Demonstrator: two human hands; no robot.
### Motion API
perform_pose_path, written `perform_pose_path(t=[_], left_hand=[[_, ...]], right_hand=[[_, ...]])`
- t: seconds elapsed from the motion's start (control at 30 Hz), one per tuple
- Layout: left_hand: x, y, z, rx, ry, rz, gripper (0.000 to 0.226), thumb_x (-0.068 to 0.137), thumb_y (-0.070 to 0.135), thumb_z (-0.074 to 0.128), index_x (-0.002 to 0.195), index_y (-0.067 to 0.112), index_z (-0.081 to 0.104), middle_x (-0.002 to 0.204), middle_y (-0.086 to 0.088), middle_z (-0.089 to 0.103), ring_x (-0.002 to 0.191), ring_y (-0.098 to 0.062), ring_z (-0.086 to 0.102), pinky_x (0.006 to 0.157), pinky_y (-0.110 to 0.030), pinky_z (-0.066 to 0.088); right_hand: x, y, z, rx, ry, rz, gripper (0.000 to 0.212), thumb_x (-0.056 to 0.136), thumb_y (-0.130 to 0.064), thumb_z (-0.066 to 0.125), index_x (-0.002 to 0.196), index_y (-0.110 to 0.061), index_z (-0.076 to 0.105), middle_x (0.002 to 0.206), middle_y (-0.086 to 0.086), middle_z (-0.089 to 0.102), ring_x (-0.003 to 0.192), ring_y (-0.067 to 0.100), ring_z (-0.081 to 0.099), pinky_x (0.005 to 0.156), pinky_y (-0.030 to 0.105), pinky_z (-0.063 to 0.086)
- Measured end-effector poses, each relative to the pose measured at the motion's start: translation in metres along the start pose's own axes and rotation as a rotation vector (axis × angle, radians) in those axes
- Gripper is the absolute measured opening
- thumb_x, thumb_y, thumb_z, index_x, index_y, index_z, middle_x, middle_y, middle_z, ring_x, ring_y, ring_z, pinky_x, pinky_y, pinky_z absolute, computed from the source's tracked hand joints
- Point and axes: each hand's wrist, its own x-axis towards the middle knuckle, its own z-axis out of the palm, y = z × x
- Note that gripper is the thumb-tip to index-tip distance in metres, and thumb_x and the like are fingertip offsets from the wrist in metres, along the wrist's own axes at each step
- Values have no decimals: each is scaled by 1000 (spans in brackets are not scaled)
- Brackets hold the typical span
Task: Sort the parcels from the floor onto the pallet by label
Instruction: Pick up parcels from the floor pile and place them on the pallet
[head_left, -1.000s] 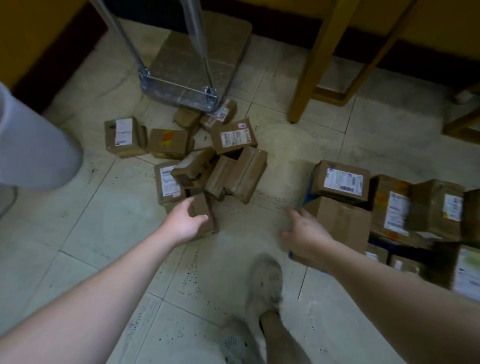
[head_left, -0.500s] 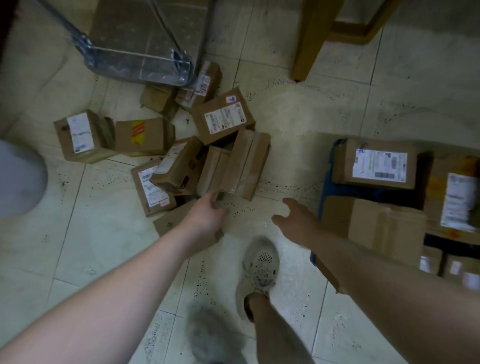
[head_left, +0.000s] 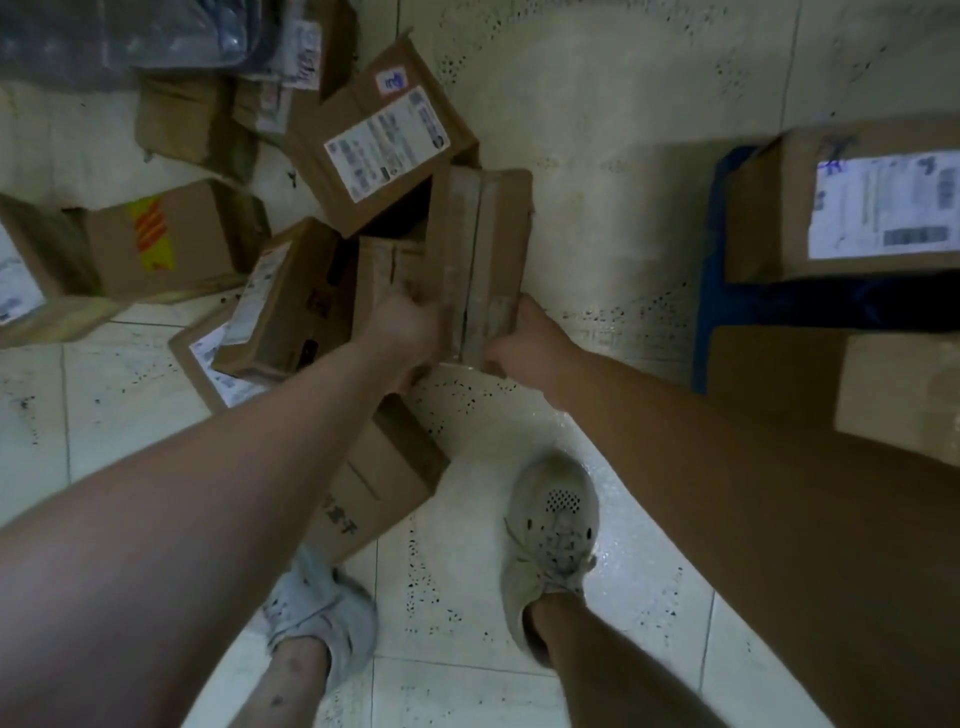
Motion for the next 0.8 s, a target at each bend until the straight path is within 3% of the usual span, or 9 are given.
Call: perform_pose_path(t=[0.1,0.17,0.23,0.37,0.43,0.5,0.63,0.73,0.8], left_hand=[[-2,-7,1,-40,-53,-25,56,93,35,55,143,22,34,133,-3,52,102,-20,56,71,-25,45],[-15,-8,-5,-99,-76,-25,54,90,33,60,138,30,35,118,1,56,85,-15,58,61,-27,47],[-35,-6,-15,-134,-84,-31,53,86,33,65,126,37,31,99,5,53,77,-14,58,56,-33,51],[-88,-1,-46,-51,-60,81,57,83,31,70,115,27,24,89,9,44,73,-9,51,54,-25,49],[-115,2,-69,-17,-62,164,60,82,30,71,118,25,24,95,9,43,77,-10,51,54,-20,43],[-141,6,-97,-50,-92,223,70,80,29,73,131,25,25,107,6,45,93,-16,52,73,-27,48],[-190,5,-150,-158,-265,270,80,81,24,72,142,34,23,120,6,49,107,-19,54,92,-40,47],[-217,6,-174,-209,-381,250,72,86,18,67,143,35,25,129,-1,50,111,-24,55,93,-49,49],[-232,7,-186,-254,-471,239,67,89,14,62,143,32,26,131,-5,50,111,-27,56,90,-51,51]], right_hand=[[-8,6,13,156,9,6,73,84,-11,67,145,-21,27,128,3,53,111,22,54,93,30,50],[-27,5,18,225,42,-10,74,82,-6,69,142,-23,29,115,-3,54,97,13,56,65,11,50],[-53,1,20,254,80,-16,75,83,-4,67,143,-25,27,106,-8,52,88,9,54,49,9,44],[-120,-22,25,237,149,-99,71,83,-6,66,139,-28,29,102,-12,51,92,10,58,65,19,49],[-156,-42,28,268,204,-137,48,89,-19,61,128,-37,40,104,-16,55,93,5,59,69,19,50],[-193,-62,30,292,293,-154,18,97,-30,47,108,-44,50,102,-17,61,92,6,62,70,21,50],[-257,-88,42,239,448,-208,16,98,-28,48,112,-30,55,107,-8,61,103,17,60,81,29,50],[-291,-99,54,317,457,-115,59,87,-46,64,137,-26,41,130,-2,48,114,22,55,88,40,53],[-310,-104,59,396,439,-47,83,78,-56,68,145,-28,29,137,0,44,114,19,51,82,35,53]])
